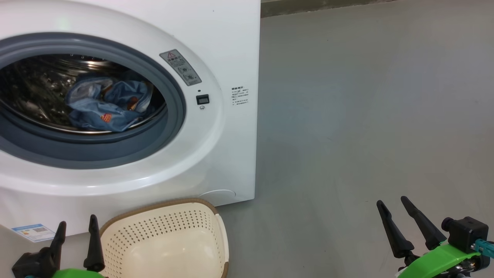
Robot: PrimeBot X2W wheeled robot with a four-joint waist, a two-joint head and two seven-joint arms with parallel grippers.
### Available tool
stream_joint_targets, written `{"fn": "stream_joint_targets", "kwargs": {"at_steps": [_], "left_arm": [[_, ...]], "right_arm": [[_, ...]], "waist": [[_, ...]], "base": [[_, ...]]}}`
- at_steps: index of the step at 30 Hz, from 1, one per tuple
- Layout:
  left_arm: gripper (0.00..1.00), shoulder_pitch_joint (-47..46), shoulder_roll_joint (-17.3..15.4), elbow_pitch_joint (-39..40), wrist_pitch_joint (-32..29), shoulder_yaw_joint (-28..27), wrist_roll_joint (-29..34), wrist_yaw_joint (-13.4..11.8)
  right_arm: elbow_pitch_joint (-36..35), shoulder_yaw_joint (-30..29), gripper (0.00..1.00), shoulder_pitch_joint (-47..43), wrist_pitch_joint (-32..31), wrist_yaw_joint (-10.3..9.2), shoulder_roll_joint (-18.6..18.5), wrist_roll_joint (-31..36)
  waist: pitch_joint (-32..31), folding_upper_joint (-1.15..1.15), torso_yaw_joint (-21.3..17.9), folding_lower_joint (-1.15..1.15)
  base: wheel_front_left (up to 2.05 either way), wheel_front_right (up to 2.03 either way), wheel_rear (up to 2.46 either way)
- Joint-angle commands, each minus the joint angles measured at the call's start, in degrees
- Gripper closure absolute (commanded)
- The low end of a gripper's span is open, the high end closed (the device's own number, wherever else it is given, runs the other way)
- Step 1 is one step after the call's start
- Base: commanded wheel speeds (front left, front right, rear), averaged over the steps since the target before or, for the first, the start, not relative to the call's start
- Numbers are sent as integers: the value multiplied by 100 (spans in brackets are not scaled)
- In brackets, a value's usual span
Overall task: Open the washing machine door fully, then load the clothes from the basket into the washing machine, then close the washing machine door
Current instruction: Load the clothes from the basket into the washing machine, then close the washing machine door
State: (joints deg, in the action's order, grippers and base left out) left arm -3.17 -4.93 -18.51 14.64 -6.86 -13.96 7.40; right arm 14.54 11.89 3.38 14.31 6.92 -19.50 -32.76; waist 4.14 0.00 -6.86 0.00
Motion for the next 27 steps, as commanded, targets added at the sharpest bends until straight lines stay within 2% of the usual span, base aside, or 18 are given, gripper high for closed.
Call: {"fn": "stream_joint_targets", "kwargs": {"at_steps": [1,9,21,27], "left_arm": [[0,-70,-103,176,36,-182,-22,9],[0,-60,-77,219,36,-226,23,9],[0,-52,-48,269,36,-230,17,9],[0,-56,-68,314,36,-224,-5,9]], "right_arm": [[-144,68,0,30,69,57,-98,-39],[-149,53,0,32,69,57,-92,-38],[-164,42,0,66,69,57,-79,-34],[-161,39,0,78,69,57,-82,-33]], "waist": [[3,0,-6,0],[22,0,-3,0],[77,0,3,0],[92,0,14,0]], "base": [[0,0,0],[-23,23,0],[-114,114,0],[-43,43,0]]}}
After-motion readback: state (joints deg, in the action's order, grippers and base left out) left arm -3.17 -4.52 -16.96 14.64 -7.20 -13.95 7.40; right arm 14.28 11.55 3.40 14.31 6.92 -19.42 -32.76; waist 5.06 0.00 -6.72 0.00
